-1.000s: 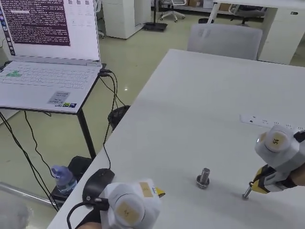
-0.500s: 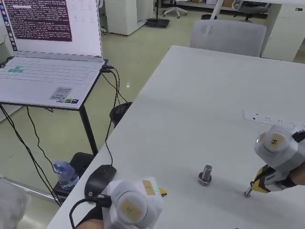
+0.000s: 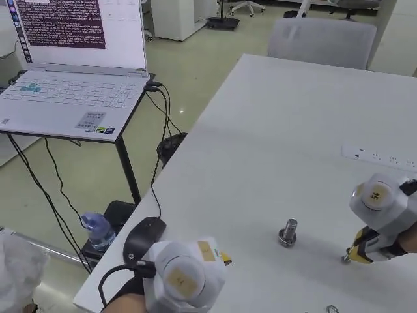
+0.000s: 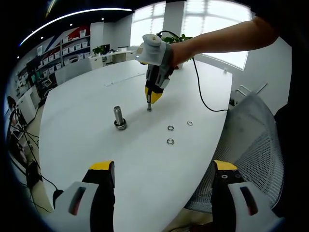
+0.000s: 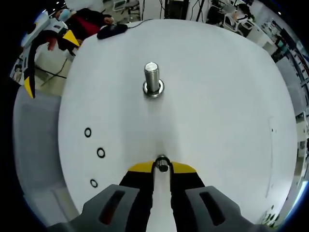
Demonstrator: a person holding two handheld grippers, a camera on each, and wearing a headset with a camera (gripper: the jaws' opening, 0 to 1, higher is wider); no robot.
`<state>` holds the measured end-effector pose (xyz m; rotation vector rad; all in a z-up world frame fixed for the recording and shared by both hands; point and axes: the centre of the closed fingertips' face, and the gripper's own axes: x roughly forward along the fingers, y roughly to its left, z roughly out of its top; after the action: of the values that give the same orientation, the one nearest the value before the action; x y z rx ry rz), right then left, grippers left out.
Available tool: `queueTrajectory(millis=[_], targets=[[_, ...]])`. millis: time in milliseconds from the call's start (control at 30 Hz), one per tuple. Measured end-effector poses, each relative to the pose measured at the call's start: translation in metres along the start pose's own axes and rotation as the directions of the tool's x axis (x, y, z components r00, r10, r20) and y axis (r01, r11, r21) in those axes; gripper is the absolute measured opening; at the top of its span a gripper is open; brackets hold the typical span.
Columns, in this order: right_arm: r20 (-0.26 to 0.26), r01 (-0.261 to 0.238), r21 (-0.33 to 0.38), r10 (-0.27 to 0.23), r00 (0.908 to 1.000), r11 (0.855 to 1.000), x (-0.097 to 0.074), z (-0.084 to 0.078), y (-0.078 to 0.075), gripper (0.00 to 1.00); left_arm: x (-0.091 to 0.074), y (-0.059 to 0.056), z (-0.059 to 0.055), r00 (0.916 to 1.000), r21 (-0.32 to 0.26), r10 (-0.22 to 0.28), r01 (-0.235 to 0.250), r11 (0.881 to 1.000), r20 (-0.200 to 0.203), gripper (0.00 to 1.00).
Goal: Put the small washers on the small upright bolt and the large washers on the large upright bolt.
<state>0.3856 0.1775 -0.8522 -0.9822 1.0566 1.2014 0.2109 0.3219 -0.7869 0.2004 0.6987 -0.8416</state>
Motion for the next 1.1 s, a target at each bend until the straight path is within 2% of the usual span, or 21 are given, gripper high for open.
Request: queueTrajectory(millis=[533,900,1100], targets=[[-0.030,-0.021,-0.011,0.021,0.9993,1.000,0.019,-0.005,-0.001,0.13,-0.001,0.005,-0.006,0.9999,-0.013,0.003,-0.004,1.000,-0.012,0.80],[-0.042,-0.019,-0.025,0.018,0.9990,1.000,0.018,-0.003,0.006,0.13,-0.001,0.006,-0.007,0.9999,-0.012,0.005,-0.005,1.000,-0.014,0.79],[-0.043,-0.016,-0.022,0.015,0.9990,1.000,0.020,-0.004,0.003,0.14,-0.001,0.005,-0.008,0.9998,-0.010,0.003,-0.003,1.000,-0.018,0.78]])
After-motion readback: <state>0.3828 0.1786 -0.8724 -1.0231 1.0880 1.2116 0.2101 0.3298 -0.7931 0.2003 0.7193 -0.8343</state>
